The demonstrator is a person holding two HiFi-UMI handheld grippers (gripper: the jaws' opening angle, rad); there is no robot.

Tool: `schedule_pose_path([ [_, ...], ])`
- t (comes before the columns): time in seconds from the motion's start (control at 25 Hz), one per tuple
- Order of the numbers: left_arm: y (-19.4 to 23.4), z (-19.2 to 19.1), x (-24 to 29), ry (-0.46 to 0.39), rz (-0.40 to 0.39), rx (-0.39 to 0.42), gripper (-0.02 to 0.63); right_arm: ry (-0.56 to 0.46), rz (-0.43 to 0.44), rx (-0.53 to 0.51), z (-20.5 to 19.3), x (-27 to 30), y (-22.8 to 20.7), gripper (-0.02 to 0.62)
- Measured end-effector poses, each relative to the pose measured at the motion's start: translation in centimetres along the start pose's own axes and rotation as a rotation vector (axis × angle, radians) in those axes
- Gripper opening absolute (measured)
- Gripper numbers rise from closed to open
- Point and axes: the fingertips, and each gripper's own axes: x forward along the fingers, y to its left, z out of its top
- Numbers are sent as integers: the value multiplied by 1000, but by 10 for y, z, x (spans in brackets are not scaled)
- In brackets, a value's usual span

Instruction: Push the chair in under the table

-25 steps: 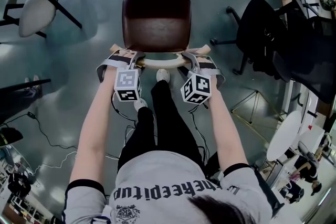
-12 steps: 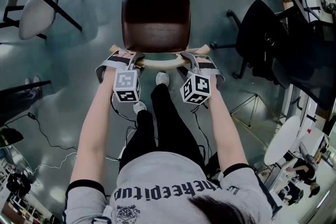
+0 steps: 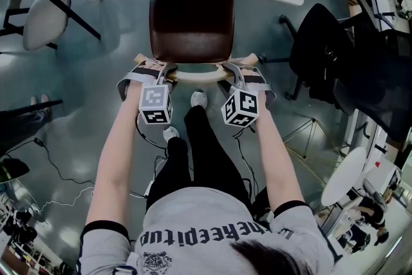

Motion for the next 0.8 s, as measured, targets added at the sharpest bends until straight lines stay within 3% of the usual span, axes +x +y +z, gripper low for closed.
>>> schedule_pose_path([
  [0.8,30,3,10,-3,14,-19,187,9,10,-22,-8,12,-33,225],
])
